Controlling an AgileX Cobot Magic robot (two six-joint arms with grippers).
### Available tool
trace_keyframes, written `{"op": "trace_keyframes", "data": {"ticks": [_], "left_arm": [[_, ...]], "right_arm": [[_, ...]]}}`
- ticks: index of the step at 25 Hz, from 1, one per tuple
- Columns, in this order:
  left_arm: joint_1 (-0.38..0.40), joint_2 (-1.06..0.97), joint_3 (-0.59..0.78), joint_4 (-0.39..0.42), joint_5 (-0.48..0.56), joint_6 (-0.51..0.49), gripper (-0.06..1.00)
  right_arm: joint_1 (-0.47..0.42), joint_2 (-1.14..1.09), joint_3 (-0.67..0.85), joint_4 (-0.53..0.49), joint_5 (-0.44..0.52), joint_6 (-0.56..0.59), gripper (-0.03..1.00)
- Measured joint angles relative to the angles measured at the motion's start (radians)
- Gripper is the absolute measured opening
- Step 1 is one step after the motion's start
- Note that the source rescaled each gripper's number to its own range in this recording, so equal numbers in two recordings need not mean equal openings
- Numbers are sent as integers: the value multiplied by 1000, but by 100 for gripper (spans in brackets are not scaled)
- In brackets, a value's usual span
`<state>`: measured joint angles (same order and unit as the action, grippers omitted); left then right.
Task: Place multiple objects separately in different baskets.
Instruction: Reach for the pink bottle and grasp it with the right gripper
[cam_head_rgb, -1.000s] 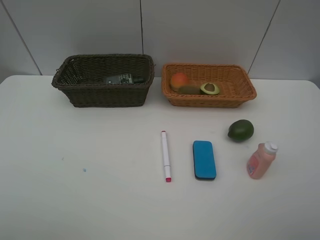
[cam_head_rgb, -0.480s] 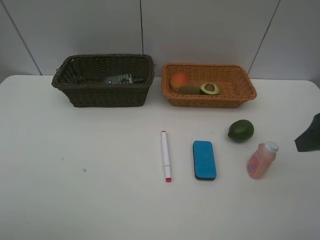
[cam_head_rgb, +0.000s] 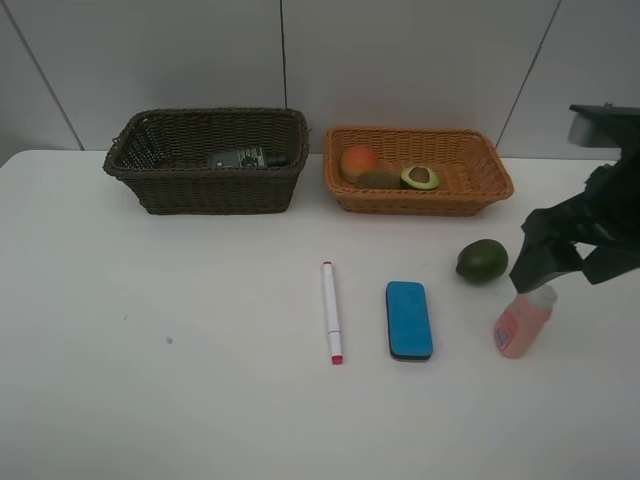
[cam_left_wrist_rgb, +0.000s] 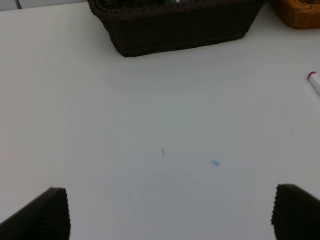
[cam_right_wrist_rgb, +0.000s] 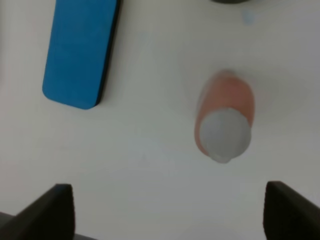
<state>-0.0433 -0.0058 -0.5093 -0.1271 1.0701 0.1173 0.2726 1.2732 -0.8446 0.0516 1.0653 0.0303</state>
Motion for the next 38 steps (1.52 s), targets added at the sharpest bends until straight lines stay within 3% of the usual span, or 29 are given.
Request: {"op": "trace_keyframes", "data": {"ticks": [15,32,38], "left_arm": [[0,0,0,0,0,-2,100],[0,-1,0,0,-1,-2,100],[0,-1,0,0,-1,-2,100]], "right_arm": [[-24,114,0,-81,-73,6,94],[-25,259,0,-52,-134,-9,94],[-25,332,58,-52,-200,-10,94]]}}
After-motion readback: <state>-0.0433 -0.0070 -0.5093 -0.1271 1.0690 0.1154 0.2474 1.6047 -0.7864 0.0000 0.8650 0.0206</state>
